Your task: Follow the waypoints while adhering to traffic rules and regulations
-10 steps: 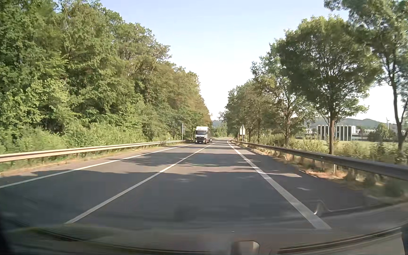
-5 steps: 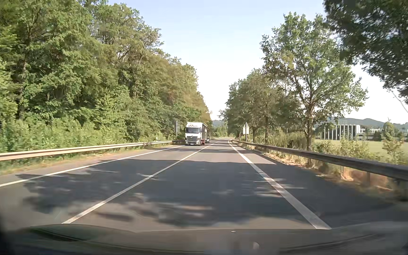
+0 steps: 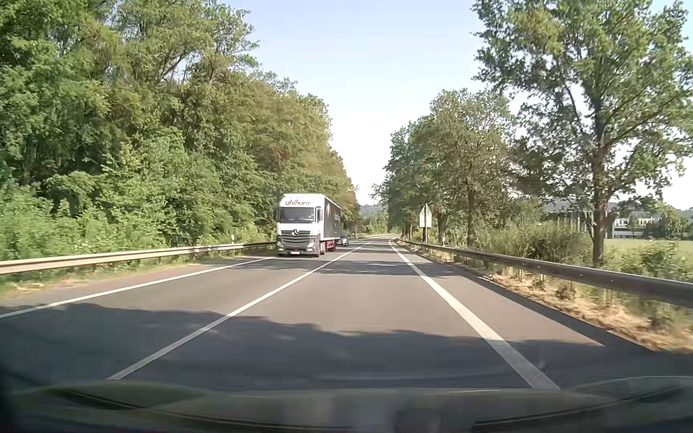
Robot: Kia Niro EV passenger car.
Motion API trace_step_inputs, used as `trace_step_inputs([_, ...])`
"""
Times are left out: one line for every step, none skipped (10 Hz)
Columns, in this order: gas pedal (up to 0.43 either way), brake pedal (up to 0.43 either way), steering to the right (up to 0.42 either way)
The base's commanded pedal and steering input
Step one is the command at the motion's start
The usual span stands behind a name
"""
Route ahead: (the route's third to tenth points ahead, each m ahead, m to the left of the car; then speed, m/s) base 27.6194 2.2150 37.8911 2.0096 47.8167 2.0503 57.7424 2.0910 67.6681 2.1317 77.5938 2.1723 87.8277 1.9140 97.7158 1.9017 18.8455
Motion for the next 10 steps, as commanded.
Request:
trace_step_inputs([0.177, 0.006, 0.0])
trace_step_inputs([0.177, 0.006, 0.0])
trace_step_inputs([0.177, 0.006, 0.0])
trace_step_inputs([0.177, 0.006, 0.0])
trace_step_inputs([0.177, 0.006, 0.0])
trace_step_inputs([0.177, 0.006, 0.0])
trace_step_inputs([0.177, 0.006, 0.0])
trace_step_inputs([0.177, 0.006, 0.0])
trace_step_inputs([0.177, 0.006, 0.0])
trace_step_inputs([0.177, 0.006, 0.0])
